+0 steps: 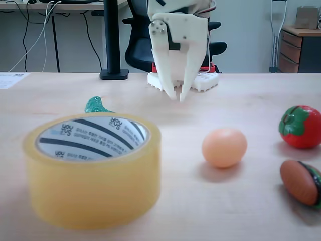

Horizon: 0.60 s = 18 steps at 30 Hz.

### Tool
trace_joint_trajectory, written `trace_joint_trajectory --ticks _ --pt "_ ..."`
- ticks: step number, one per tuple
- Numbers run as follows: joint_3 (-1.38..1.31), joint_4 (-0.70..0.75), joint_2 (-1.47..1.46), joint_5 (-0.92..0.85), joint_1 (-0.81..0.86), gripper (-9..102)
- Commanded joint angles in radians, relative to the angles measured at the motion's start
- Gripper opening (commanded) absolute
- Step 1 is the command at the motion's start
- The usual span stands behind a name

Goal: Grasp a cucumber and put it in the hole.

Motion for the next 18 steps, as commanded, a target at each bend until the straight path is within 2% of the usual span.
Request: trace_joint_trajectory --ticks 1,5,12,15,18 --pt "-0.13 -0.04 -0.012 0.149 0.031 0" --pt "-0.267 -0.049 -0.175 0.066 0.063 0" --pt "-0.716 -0.109 -0.713 -0.061 0.072 0" --pt "-0.868 -0.109 -0.874 -0.15 0.074 0" --pt "-0.91 -0.132 -0.945 -0.314 0.106 0"
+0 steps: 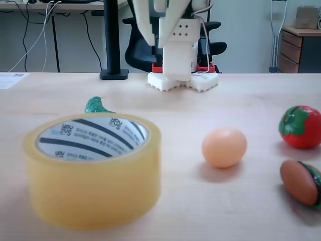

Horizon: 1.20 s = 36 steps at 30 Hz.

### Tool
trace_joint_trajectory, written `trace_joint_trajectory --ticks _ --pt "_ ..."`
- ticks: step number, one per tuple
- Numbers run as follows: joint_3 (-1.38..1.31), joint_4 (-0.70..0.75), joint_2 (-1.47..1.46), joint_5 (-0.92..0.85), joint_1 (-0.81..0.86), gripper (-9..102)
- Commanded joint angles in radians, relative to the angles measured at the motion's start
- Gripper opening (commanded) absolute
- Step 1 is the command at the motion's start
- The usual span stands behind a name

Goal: Grasp a cucumber and put it in the hole.

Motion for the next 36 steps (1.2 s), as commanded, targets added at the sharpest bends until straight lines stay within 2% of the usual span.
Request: trace_joint_trajectory --ticks 1,11,17,22,25,28,36 --pt "-0.15 -0.063 -0.104 -0.19 0.037 0" --pt "-0.15 -0.144 -0.25 -0.546 0.138 0" --pt "-0.149 -0.167 -0.33 -0.548 0.161 0" --pt "-0.152 -0.176 -0.376 -0.546 0.178 5" --pt "-0.155 -0.173 -0.379 -0.598 0.178 13" --pt "-0.152 -0.172 -0.373 -0.652 0.178 29" --pt "-0.115 -0.144 -0.37 -0.709 0.173 32"
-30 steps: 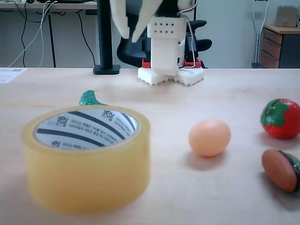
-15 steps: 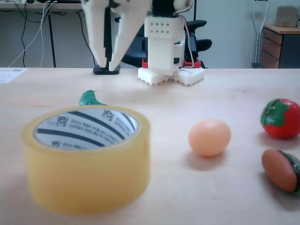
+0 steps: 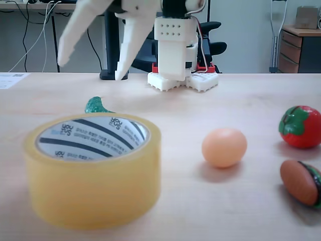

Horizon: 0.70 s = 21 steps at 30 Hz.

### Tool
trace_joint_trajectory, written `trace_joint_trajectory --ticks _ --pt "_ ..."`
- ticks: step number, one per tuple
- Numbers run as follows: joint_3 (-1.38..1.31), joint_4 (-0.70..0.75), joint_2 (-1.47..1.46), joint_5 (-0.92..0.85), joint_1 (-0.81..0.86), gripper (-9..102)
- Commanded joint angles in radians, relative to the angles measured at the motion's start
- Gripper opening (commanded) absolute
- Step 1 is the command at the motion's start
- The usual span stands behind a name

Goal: Grasp a cucumber and put it in the hole.

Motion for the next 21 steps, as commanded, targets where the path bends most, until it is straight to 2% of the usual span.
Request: trace_joint_trajectory --ticks 1,8,21 --pt "-0.038 0.018 0.02 -0.028 -0.002 32" --pt "0.002 0.149 0.0 -0.044 -0.012 34" --pt "0.0 0.124 -0.152 -0.031 -0.08 37"
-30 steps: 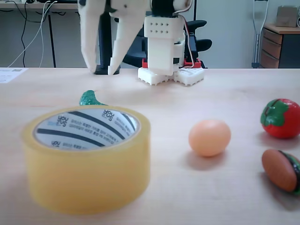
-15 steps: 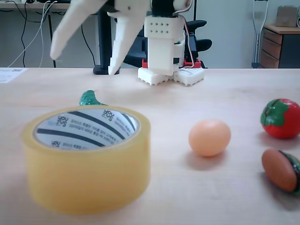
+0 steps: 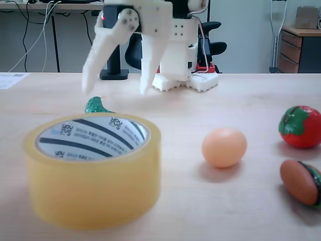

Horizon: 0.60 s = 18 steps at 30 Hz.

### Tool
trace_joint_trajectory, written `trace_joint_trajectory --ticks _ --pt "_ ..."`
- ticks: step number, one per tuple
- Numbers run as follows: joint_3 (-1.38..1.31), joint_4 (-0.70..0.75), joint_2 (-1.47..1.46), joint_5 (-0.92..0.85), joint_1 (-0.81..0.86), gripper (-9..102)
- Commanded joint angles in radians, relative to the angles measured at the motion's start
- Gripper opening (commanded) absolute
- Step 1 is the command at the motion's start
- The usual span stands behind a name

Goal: Grasp a cucumber and put it in the hole.

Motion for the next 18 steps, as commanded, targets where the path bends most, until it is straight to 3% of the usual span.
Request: trace_joint_trajectory --ticks 1,18 --pt "-0.025 -0.02 -0.023 0.006 -0.002 37" --pt "-0.115 -0.118 -0.227 0.008 0.0 38"
